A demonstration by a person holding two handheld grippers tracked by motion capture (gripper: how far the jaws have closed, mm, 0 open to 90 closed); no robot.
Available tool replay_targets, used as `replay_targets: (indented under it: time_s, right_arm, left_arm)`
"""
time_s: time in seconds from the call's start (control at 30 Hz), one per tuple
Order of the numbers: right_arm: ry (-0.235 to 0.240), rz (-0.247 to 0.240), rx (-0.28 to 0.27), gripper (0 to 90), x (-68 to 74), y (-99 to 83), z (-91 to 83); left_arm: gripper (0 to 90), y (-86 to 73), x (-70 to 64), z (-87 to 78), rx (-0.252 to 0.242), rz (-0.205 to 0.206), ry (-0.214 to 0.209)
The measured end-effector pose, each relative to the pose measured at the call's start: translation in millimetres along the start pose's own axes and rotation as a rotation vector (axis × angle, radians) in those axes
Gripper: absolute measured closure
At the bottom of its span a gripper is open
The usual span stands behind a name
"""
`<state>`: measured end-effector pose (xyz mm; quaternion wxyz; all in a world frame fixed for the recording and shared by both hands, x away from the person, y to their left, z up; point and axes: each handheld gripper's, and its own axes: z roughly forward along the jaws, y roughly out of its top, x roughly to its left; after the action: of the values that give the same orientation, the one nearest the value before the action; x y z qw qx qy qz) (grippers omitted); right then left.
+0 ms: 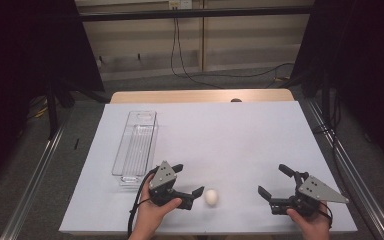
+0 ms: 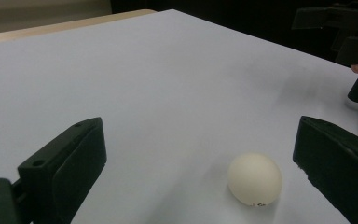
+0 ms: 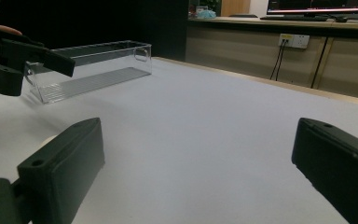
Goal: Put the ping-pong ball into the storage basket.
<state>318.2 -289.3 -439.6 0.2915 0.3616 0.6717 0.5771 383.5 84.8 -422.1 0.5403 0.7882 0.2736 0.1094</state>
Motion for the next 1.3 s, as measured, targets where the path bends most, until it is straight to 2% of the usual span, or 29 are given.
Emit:
replay_targets:
  time_s: [0.07, 0.13, 0.17, 0.2, 0.3, 0.5, 0.57, 0.6, 0.67, 0.7, 0.8, 1.03, 1.1, 1.3]
  right_arm:
    - [0.002, -0.006, -0.005, 1.7, -0.2, 0.2, 0.0]
    - [0.001, -0.005, -0.006, 1.7, -0.2, 0.3, 0.0]
    - [0.001, -0.005, -0.006, 1.7, -0.2, 0.3, 0.0]
    - [0.002, -0.006, -0.005, 1.7, -0.3, 0.2, 0.0]
    - [0.003, -0.007, -0.005, 1.7, -0.2, 0.2, 0.0]
    - [0.002, -0.007, -0.004, 1.8, -0.3, 0.3, 0.0]
    - [0.002, -0.007, -0.004, 1.8, -0.3, 0.3, 0.0]
    - [0.005, -0.006, -0.004, 1.8, -0.3, 0.2, 0.2]
    - [0.004, -0.007, -0.004, 1.8, -0.3, 0.2, 0.1]
    - [0.002, -0.007, -0.004, 1.8, -0.3, 0.3, 0.0]
    - [0.002, -0.007, -0.004, 1.8, -0.2, 0.3, 0.0]
    - [0.002, -0.008, -0.003, 1.8, -0.3, 0.3, -0.1]
    - [-0.001, -0.002, -0.005, 1.8, -0.1, 0.5, -0.1]
    - [0.002, -0.010, -0.003, 1.8, -0.4, 0.4, -0.3]
  left_arm:
    - [2.5, -0.4, -0.6, 1.1, -0.008, -0.004, -0.012]
    - [2.5, 0.0, -1.6, 1.1, 0.008, -0.001, -0.008]
    - [2.5, -0.7, -1.4, 2.7, -0.007, -0.002, -0.031]
    - [2.5, -0.2, -2.1, 2.0, 0.010, 0.004, -0.012]
    - [2.5, -0.1, -3.4, 2.9, 0.016, 0.003, -0.015]
    - [2.5, 0.4, -5.0, 4.6, 0.024, 0.011, -0.023]
    - [2.5, -0.2, -6.0, 6.2, 0.012, 0.006, -0.038]
    - [2.5, 0.6, -6.5, 5.6, 0.034, 0.021, -0.029]
    - [2.5, 0.4, -7.3, 6.6, 0.028, 0.018, -0.033]
    - [2.5, 0.2, -6.8, 7.2, 0.023, 0.018, -0.050]
    - [2.5, 0.8, -8.7, 7.6, 0.037, 0.022, -0.037]
    - [3.0, 0.5, -10.3, 10.4, 0.057, 0.026, -0.053]
    - [3.0, -0.2, -10.7, 12.0, 0.051, 0.022, -0.072]
    - [2.9, 0.1, -13.1, 14.4, 0.083, 0.035, -0.070]
